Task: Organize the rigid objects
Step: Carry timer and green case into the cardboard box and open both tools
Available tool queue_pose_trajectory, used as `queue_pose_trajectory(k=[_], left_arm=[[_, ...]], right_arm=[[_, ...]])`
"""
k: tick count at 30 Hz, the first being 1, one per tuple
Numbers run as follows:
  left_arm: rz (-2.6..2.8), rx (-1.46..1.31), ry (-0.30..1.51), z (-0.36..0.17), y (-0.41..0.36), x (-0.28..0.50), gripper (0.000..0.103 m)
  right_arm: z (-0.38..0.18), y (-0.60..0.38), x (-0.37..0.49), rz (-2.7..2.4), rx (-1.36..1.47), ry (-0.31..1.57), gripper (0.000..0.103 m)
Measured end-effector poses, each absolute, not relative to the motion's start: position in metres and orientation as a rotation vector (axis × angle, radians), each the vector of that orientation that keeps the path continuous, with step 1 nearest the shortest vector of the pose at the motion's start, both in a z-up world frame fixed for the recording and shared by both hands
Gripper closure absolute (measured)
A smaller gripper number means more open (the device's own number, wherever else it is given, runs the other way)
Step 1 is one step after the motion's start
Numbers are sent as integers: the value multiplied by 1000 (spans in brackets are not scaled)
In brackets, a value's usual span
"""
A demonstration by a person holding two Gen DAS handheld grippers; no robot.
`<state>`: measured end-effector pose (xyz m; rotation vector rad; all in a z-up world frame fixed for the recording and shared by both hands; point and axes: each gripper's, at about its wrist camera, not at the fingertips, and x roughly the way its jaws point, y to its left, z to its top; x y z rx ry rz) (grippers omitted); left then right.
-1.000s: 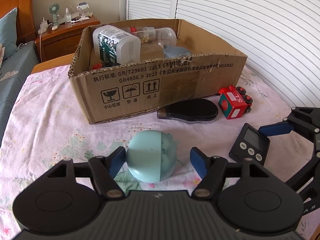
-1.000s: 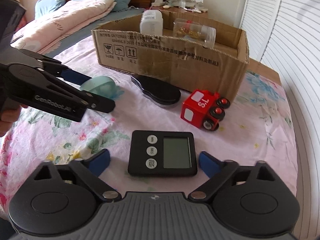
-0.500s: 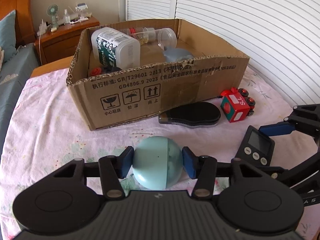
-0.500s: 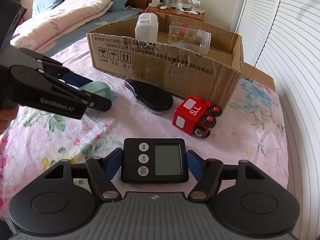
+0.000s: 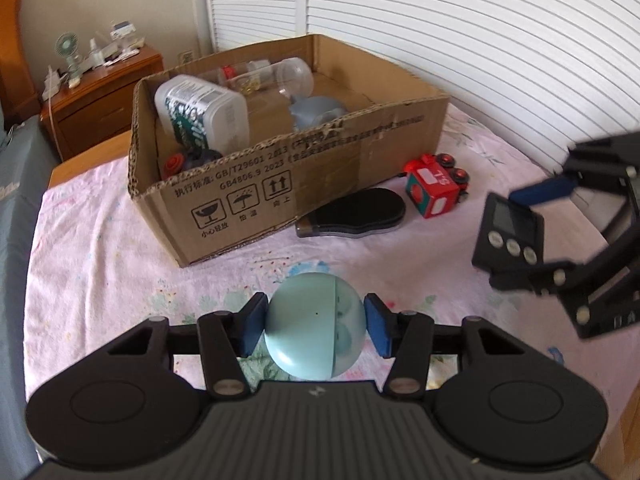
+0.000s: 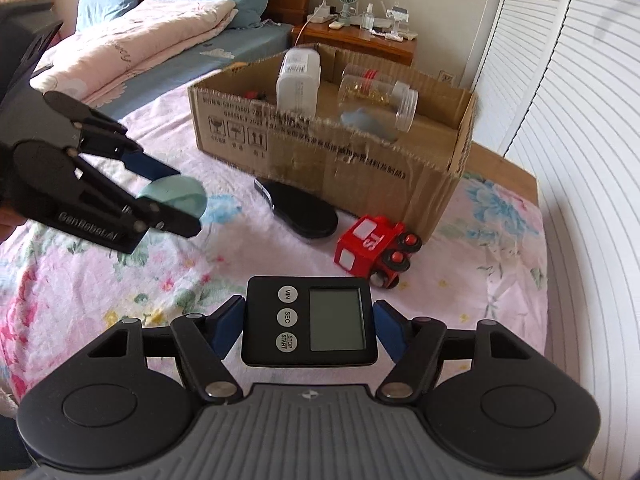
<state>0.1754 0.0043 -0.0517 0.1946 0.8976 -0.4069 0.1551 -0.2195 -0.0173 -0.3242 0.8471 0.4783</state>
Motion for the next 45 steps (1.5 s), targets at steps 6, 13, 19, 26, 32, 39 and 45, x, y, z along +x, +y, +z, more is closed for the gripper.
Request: queue_pose_trajectory(k=[6,13,19,26,32,39,45], left_arm=[[-452,211,892,-35,6,171,51],[-467,215,841,-8,7,175,51],[-461,218,806,5,5,189,51],[-455,215,785,13,3,208,51],[-453,220,784,15,-1,222,51],[-450,217,784,23,-11,244,51],[-437,211,791,30,-28,274,51]], right_arm=[[14,-225,172,485,-304,793,29],[50,-223,221,488,-281,727,29],[47,-214,267,455,-266,747,29],[33,-212,278,416,-269,752,5],[30,-223,264,367,-195,818,0],[22,-238,232,294,-72,887,0],[15,-235,203,219,-77,883,0]])
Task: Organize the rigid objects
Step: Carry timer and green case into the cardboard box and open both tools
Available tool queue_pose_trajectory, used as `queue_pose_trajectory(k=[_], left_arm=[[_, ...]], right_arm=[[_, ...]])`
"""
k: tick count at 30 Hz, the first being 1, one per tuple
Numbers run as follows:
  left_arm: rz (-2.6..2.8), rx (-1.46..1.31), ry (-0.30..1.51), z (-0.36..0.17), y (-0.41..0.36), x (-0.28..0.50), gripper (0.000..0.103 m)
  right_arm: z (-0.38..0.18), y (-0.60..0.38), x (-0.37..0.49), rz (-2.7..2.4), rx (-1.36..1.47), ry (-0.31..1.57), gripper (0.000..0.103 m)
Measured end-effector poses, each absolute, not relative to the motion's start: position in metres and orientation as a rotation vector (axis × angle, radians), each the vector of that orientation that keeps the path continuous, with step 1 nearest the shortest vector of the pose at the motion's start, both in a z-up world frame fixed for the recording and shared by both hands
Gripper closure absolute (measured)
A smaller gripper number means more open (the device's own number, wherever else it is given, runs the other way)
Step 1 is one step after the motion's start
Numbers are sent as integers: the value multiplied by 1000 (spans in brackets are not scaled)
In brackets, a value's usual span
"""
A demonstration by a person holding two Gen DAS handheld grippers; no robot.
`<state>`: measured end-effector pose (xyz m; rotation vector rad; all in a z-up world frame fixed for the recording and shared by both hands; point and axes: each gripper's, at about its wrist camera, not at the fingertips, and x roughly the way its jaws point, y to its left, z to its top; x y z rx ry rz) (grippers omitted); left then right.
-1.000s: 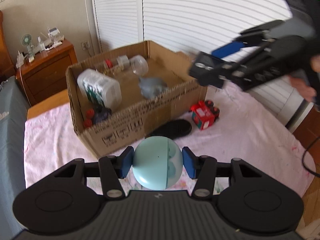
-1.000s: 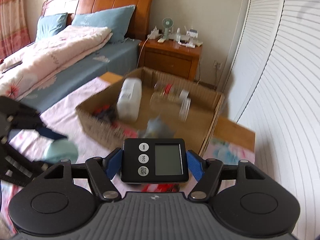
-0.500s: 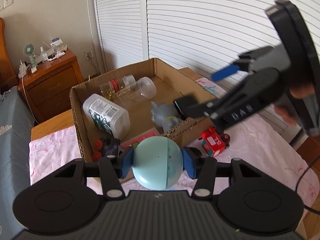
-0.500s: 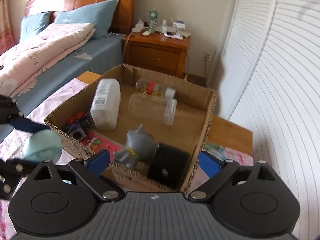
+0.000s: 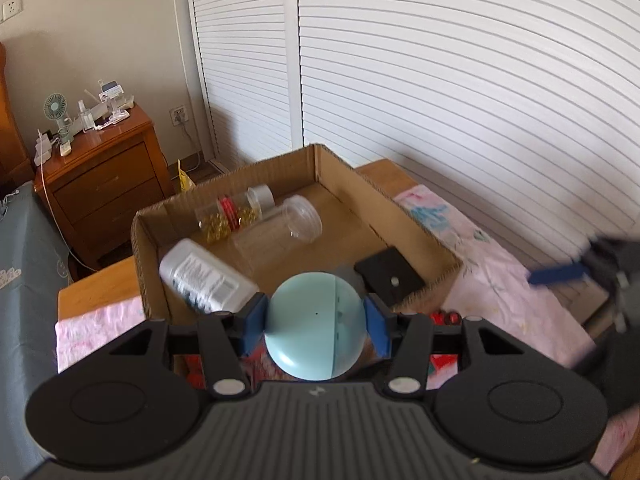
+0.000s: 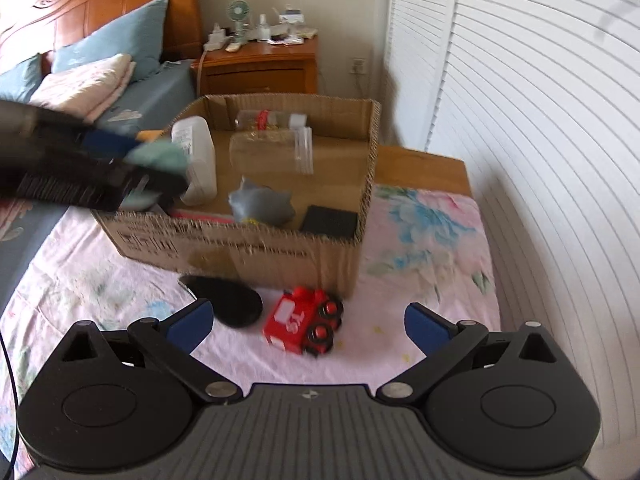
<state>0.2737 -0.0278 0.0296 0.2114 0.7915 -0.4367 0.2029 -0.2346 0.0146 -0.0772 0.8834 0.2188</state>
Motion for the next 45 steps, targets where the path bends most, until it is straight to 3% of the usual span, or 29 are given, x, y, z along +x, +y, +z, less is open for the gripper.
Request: queue_pose_trajectory(k=[13,14,16,21,45], left_arm=[[-390,230,826,17,-69,335,50],[-377,232,812,16,-70,337,47],[-357,241,790,16,-72,338,28],[-352,233,788,20,-69,331,10],[-292,172,754,36,-28,191,4]], right_arm=[[12,-233,173,169,9,852,0],[12,-235,172,164,14,850,0],[11,-238,172,156,34,852,0],[10,-241,169,138,56,852,0],[39,-251,81,80,84,735,0]])
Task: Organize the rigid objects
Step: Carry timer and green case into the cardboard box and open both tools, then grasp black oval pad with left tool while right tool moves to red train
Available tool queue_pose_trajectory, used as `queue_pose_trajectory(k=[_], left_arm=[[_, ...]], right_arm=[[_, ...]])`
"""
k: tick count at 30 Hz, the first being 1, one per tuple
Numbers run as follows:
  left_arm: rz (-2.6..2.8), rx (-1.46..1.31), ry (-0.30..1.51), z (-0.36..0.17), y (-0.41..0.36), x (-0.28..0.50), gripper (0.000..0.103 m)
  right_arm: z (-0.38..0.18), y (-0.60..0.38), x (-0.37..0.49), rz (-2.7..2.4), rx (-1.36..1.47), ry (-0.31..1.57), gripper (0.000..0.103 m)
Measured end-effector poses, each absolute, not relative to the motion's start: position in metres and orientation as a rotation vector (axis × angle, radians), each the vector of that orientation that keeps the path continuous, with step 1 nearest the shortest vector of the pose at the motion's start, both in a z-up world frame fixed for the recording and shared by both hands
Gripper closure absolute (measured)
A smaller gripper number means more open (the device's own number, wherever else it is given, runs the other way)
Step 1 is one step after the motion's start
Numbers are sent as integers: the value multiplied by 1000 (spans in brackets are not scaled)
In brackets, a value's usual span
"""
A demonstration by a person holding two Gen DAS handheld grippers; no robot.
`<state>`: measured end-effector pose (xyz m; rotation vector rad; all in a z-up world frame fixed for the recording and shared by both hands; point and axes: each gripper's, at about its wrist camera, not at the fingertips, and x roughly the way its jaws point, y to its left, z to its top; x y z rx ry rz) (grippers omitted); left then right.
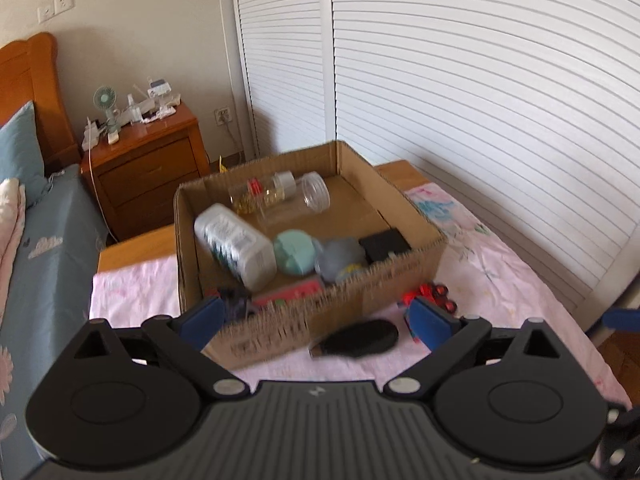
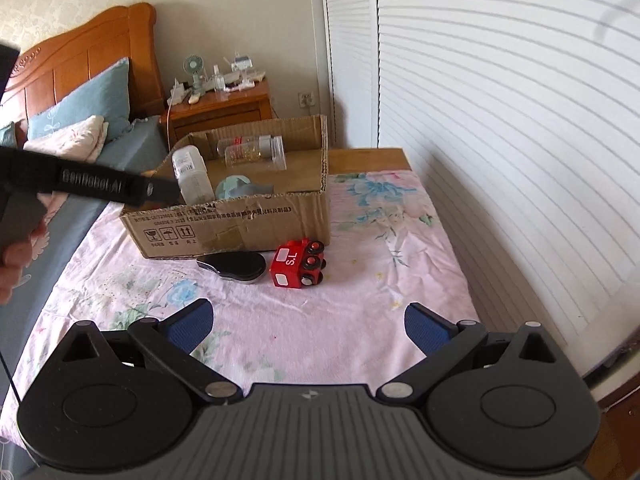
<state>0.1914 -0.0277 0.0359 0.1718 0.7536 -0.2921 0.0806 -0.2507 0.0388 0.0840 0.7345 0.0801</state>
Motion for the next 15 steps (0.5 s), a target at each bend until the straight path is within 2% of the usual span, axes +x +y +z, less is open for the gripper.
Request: queue_pose_trajectory(k=[7,15], left_arm=[[-258,190,745,15,-23,162,4],[-211,170,773,-18,-14,156,4]], right_arm=[[36,-250,76,108,62,683,0],[-1,-242,113,170,18,721,0]])
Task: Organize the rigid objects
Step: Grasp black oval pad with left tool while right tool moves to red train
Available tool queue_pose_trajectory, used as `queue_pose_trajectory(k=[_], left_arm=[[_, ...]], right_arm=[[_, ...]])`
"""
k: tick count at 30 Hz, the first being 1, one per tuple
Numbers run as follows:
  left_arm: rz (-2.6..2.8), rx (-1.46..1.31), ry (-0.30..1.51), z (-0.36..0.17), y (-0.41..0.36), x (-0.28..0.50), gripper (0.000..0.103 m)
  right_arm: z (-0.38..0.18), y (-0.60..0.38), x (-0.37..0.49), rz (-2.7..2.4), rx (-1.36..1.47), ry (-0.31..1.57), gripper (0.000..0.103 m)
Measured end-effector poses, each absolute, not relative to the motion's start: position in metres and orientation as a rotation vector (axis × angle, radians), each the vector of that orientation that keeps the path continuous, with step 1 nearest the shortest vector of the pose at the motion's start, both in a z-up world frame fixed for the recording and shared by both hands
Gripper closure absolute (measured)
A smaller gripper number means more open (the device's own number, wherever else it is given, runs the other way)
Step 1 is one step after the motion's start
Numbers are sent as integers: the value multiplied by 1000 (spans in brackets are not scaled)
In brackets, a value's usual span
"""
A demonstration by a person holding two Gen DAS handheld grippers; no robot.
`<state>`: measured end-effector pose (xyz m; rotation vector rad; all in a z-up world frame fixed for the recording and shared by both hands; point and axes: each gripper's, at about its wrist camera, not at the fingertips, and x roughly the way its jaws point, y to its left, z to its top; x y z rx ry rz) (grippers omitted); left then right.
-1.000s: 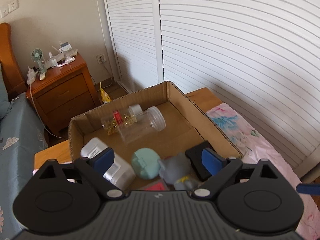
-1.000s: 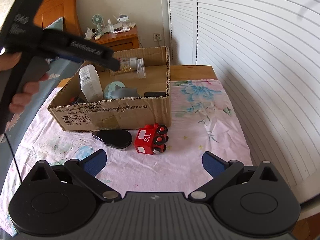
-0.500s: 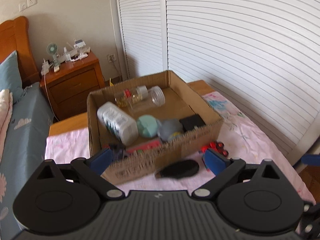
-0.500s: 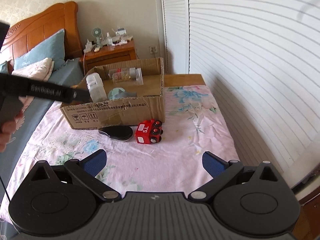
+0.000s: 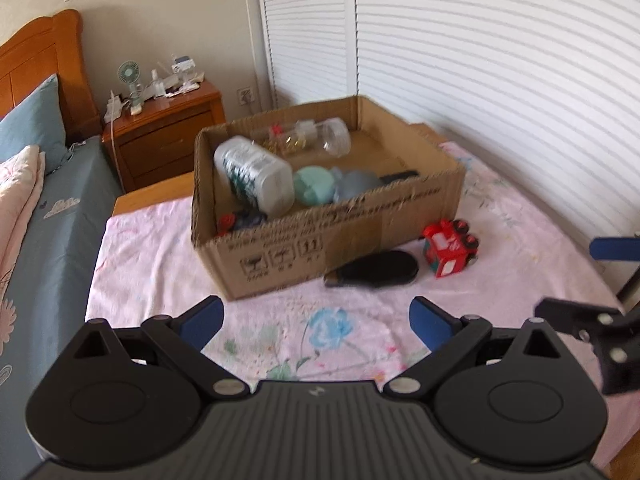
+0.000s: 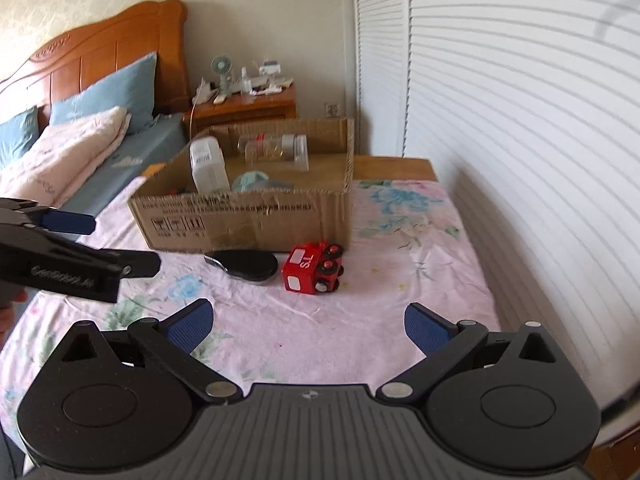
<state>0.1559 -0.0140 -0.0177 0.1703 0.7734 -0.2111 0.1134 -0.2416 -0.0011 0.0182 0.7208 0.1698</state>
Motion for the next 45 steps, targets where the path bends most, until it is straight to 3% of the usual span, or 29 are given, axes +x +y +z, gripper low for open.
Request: queue_pose_trajectory(k=[20,45], left_arm=[[-156,101,815,-59,-2,168,4],[-199,78,888,-79,-44,205,4]], right_arm=[[-56,-225,215,51,51,786,0],[-73,-258,178,79,-63,790,0]])
